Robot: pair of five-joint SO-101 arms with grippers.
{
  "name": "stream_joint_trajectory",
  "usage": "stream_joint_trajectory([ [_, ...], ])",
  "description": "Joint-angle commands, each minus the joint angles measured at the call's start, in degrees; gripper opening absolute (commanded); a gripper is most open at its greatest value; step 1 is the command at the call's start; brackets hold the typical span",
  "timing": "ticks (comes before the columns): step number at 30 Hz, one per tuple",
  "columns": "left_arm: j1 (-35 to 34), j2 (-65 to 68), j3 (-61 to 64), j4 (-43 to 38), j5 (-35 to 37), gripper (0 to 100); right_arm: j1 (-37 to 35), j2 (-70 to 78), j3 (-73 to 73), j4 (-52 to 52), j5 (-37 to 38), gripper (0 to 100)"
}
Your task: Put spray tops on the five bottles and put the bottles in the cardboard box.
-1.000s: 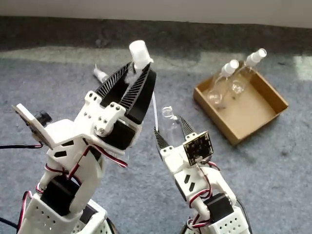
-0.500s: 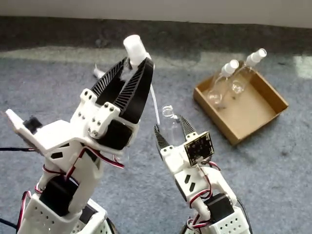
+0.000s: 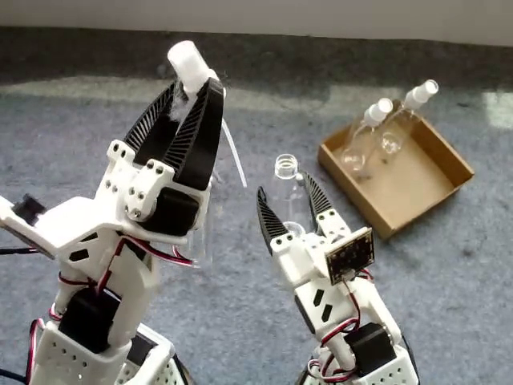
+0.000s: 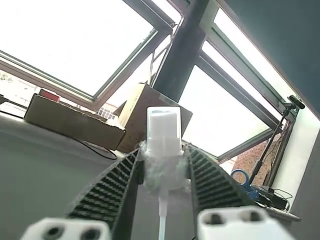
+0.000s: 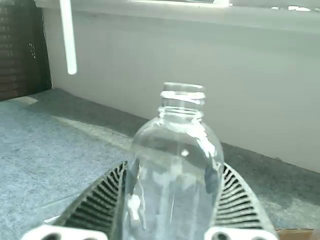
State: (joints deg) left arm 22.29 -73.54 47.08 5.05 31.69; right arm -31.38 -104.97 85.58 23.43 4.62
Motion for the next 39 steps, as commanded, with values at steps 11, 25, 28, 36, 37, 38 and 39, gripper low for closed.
stream_joint_trajectory([
  [11,-0.92,-0.48,-2.33,-0.88,0.44,1,2.95,-0.48,14.9,-22.37,-0.09,12.4],
  [25,-0.13,-0.57,-0.92,-1.23,0.44,1,1.19,-0.13,17.63,-14.29,-0.18,12.4],
  [28,3.21,-0.57,-1.1,-1.23,0.35,1,-2.15,-0.31,17.63,-11.3,-0.18,12.4],
  [36,7.25,-0.4,-0.13,-1.23,-5.19,1,-5.76,-0.31,17.63,-4.97,-0.09,12.4],
  [37,7.25,-0.57,0.4,-1.23,-5.63,1,-6.02,-0.31,17.63,-4.79,-0.09,12.4],
  [38,6.9,-0.57,0.92,-1.23,-5.71,1,-6.11,-0.31,17.63,-4.79,-0.09,12.4],
  [39,6.81,-0.57,1.36,-1.23,-5.71,1,-6.2,-0.31,17.63,-4.79,-0.09,12.4],
])
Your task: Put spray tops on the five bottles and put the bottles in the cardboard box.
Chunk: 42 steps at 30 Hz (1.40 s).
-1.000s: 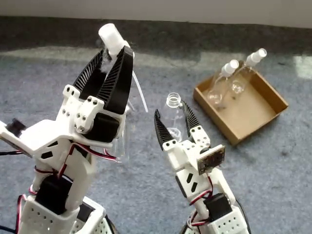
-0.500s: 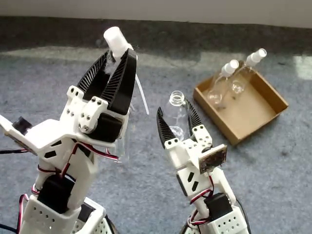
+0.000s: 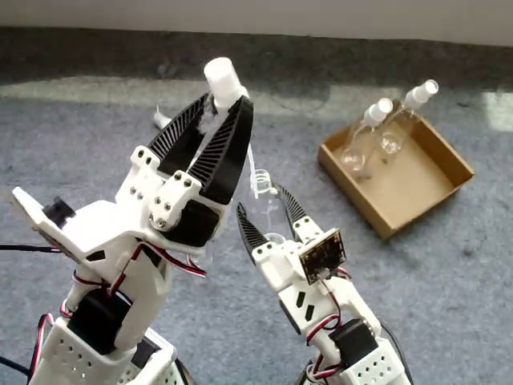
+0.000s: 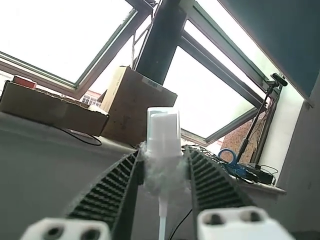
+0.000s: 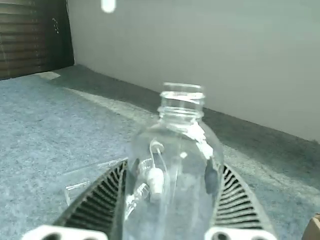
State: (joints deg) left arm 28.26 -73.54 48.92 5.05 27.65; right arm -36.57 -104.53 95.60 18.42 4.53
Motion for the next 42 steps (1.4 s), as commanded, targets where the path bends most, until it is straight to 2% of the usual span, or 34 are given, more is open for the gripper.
stream_joint_trajectory([
  [1,0.84,-0.4,-0.13,-1.32,-1.67,1,-1.01,-0.75,7.6,0.22,0.0,12.4],
  [4,0.75,-0.04,0.92,-3.96,-1.67,1,-1.01,-0.75,7.6,0.31,0.0,12.4],
  [8,0.75,0.13,3.74,-13.89,-1.76,1,-1.01,-0.75,7.6,1.45,0.0,12.4],
  [10,-0.48,0.75,4.62,-16.26,-3.52,1,-1.01,-0.75,7.6,1.8,0.0,12.4],
  [12,-3.03,3.65,4.53,-16.53,-4.4,1,-1.01,-0.75,7.6,1.71,0.0,12.4],
  [15,-5.23,7.78,4.26,-16.88,-1.41,1,-1.01,-0.75,7.6,1.71,0.0,12.4],
  [33,-5.67,9.01,8.48,-16.53,0.0,1,-0.75,-0.75,7.6,1.71,0.0,12.4],
  [42,-5.32,8.84,15.08,-16.88,0.0,1,-0.75,-0.75,7.6,1.8,0.0,12.4],
])
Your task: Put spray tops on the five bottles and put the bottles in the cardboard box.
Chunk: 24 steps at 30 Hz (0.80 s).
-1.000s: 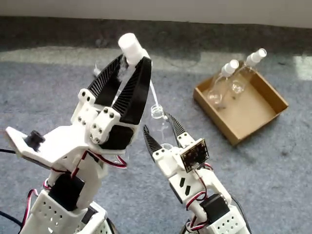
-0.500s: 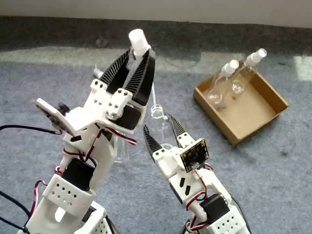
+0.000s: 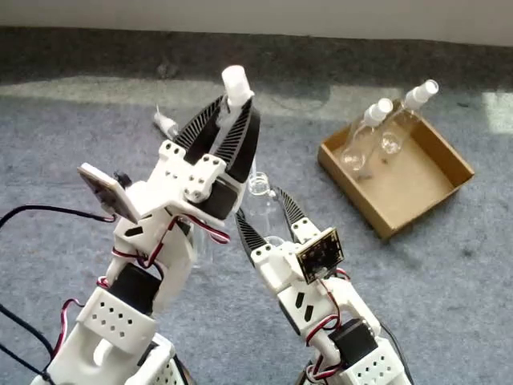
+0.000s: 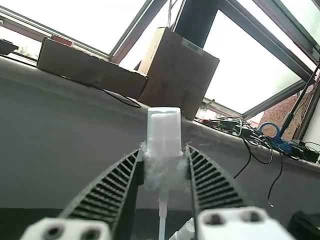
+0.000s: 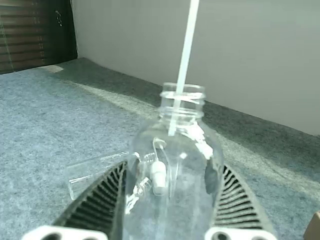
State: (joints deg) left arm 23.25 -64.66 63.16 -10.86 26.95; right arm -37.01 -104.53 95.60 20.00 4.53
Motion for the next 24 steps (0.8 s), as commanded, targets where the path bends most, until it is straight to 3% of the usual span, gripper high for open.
stream_joint_trajectory([
  [1,-0.31,-0.04,1.63,-0.97,0.7,1,-0.31,-0.75,7.6,0.22,0.0,12.4],
  [15,-0.22,-0.22,10.95,-0.7,0.62,1,-0.31,-0.66,7.6,0.31,0.0,12.4],
  [24,4.35,-3.38,13.32,-0.09,0.35,1,-0.31,-0.75,7.6,2.24,0.0,12.4],
])
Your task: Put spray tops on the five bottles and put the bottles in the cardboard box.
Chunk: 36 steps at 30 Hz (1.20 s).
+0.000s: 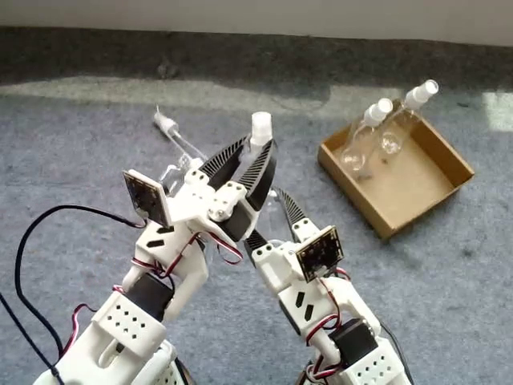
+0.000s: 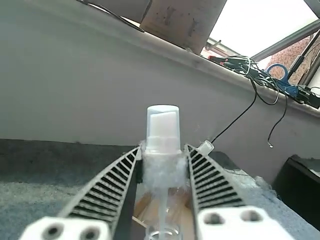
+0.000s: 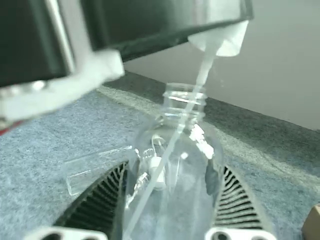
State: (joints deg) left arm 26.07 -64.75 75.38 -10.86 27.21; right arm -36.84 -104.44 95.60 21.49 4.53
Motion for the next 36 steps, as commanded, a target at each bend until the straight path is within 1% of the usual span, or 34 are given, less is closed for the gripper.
stream_joint_trajectory([
  [1,1.45,-4.62,1.63,0.7,0.09,1,-0.48,-0.84,7.6,0.84,0.0,12.4],
  [3,1.36,-7.69,2.77,3.25,0.09,1,-0.48,-0.84,7.6,0.75,0.0,12.4],
  [10,1.27,-19.47,3.74,17.23,0.09,1,-0.48,-0.84,7.6,0.66,0.0,12.4],
  [14,1.36,-23.6,3.74,25.05,0.18,1,-0.48,-0.84,7.6,0.66,0.0,12.4],
  [16,1.36,-24.4,3.74,27.43,0.35,1,-0.48,-0.84,7.6,0.66,0.0,12.4],
  [23,1.54,-24.92,7.6,27.52,0.44,1,-0.4,-0.75,7.6,0.84,0.0,12.4],
  [26,3.3,-24.92,8.48,27.52,0.09,1,-0.31,-0.84,7.6,0.92,0.0,12.4],
  [33,3.56,-24.92,8.22,27.52,0.09,1,1.71,-0.84,7.25,2.42,0.09,12.4],
  [36,3.56,-24.84,8.4,27.43,0.26,1,1.45,-0.84,7.43,2.42,4.04,12.4],
])
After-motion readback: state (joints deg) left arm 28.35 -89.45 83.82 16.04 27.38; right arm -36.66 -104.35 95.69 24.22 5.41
